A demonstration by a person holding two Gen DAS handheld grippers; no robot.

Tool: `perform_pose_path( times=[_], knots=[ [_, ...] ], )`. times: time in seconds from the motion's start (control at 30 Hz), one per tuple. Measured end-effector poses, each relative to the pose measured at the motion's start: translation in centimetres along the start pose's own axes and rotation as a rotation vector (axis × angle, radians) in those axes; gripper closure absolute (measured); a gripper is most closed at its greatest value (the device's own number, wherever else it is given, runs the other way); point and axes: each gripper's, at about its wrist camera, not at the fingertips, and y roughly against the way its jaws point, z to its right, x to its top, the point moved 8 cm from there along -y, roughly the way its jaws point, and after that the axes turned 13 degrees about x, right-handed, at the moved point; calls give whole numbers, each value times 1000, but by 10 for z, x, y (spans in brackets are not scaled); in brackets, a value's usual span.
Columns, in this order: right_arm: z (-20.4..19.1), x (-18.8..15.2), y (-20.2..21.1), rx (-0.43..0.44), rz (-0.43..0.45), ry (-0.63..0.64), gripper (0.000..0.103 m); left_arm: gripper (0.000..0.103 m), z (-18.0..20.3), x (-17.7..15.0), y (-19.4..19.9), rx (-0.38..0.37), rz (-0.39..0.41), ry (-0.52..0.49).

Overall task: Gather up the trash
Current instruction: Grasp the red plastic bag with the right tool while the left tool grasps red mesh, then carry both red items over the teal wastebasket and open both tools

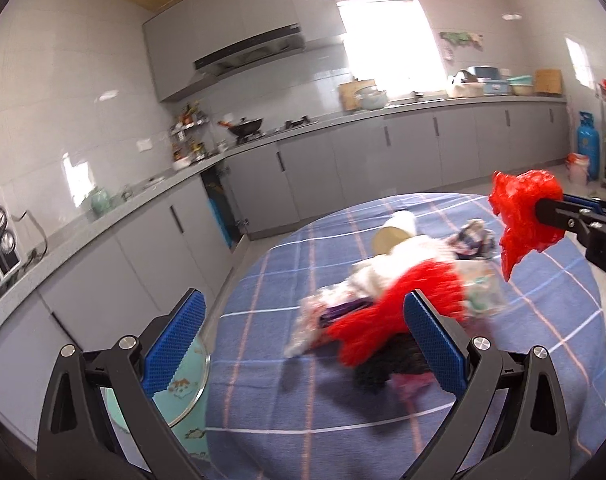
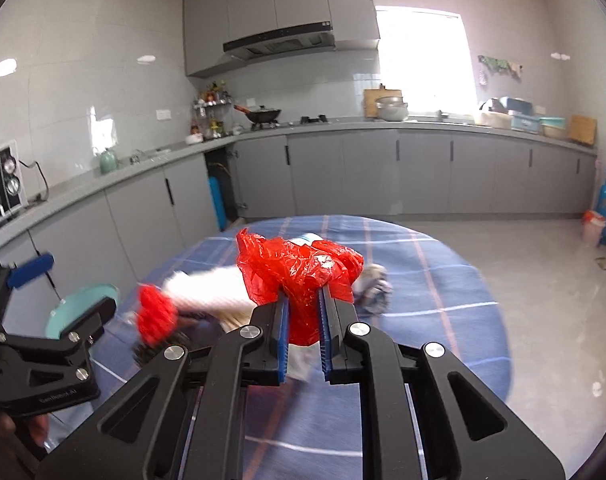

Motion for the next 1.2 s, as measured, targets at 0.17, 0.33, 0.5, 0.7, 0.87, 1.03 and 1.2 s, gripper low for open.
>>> perform_pose_path(
  times=[0.17, 0.33, 0.5, 0.7, 0.87, 1.03, 1.2],
  knots=[
    [21, -16, 3, -52, -25, -14, 90, 5, 32, 4, 1, -29, 2, -36],
    [27, -29, 1, -43, -38, -34, 90, 5, 55, 8, -2, -33, -2, -67],
    [22, -29, 0, -26, -28, -29, 90, 5, 58, 2, -12, -21, -29, -86],
    [20, -29, 1, -16, -13, -29, 90, 84, 41, -1, -14, -121, -82, -40],
    [12, -21, 6, 1, 13, -6, 90, 84, 9, 8, -4, -99, -42, -4],
    [-5, -6, 2, 30, 26, 24, 90, 85, -33, 12, -3, -35, -25, 35],
    [-23, 7, -9, 63, 38, 48, 90, 85, -75, 8, -13, 48, -35, 72]
  ],
)
